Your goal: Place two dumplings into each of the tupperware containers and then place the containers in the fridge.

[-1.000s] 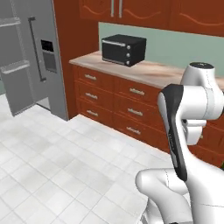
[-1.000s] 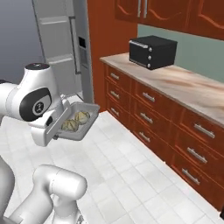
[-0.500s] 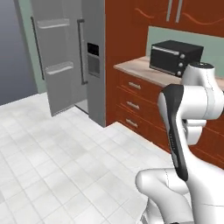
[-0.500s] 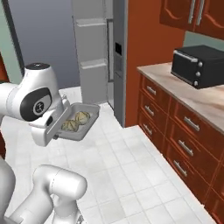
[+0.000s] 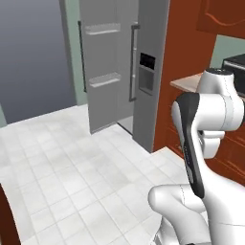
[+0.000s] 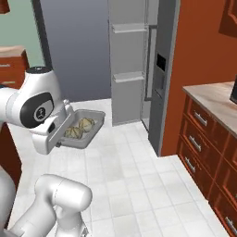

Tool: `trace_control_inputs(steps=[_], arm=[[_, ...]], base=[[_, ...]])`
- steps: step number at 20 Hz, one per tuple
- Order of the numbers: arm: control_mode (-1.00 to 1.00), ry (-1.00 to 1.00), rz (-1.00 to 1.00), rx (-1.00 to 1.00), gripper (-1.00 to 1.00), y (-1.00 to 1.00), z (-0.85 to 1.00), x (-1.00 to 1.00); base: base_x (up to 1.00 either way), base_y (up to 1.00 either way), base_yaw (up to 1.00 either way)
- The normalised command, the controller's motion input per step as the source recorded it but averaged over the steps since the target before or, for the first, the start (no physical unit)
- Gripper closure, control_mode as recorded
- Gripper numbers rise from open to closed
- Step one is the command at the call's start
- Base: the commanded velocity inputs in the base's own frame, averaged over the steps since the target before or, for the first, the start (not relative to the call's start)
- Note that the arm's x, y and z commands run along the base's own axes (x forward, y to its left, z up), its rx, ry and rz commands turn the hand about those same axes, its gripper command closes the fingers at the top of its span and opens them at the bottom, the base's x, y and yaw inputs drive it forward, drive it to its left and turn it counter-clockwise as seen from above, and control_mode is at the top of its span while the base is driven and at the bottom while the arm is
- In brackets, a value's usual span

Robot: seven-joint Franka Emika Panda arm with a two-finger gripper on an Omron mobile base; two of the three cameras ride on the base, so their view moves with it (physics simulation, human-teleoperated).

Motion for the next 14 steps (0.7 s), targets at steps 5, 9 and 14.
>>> trace_control_inputs(steps=[5, 9, 14], arm=[[1.0, 0.0, 0.0, 0.0, 1.0, 0.0, 0.0, 0.0], [1.0, 0.0, 0.0, 0.0, 1.0, 0.0, 0.0, 0.0], [1.0, 0.0, 0.0, 0.0, 1.0, 0.0, 0.0, 0.0]], base=[[1.0, 0.14, -0.02], [1.0, 0.56, -0.48], [0.99, 0.62, -0.54]])
